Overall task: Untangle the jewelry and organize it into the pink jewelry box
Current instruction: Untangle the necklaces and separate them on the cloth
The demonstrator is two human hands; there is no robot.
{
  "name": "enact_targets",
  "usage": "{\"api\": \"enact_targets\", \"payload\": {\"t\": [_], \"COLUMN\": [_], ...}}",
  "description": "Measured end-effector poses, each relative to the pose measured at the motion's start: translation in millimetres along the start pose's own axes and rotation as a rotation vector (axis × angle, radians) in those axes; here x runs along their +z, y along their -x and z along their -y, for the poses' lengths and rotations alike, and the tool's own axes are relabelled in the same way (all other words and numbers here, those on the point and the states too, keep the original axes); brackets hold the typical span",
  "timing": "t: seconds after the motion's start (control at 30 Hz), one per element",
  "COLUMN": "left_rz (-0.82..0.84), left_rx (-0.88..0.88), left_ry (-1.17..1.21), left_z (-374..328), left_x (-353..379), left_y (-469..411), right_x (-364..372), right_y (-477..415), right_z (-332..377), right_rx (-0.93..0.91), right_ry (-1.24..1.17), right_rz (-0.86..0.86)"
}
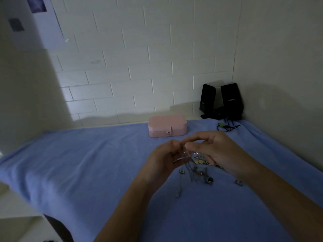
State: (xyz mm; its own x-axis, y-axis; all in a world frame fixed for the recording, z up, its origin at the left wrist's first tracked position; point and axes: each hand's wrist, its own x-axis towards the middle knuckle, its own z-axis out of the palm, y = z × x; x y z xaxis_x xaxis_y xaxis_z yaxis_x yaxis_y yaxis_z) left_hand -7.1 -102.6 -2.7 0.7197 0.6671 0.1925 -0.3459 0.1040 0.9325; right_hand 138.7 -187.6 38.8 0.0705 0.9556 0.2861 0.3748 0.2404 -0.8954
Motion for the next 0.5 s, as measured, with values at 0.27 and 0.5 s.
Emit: {"api": "enact_targets", "payload": {"t": [0.27,0.5], "left_rz": [-0.154,-0.184], "left_rx": [0.040,0.039], "left_ry": [0.135,0.223], "left_z": [-1,-10], "left_x": [-1,0], "left_y": [-4,0], "right_x": [1,9], "right_y": [-5,-8], "right_z": [-18,-18], "right_rx": [0.111,0.234], "right_ry": [0.266,-0.221], "right_rz": [-0.024,-0.018]}}
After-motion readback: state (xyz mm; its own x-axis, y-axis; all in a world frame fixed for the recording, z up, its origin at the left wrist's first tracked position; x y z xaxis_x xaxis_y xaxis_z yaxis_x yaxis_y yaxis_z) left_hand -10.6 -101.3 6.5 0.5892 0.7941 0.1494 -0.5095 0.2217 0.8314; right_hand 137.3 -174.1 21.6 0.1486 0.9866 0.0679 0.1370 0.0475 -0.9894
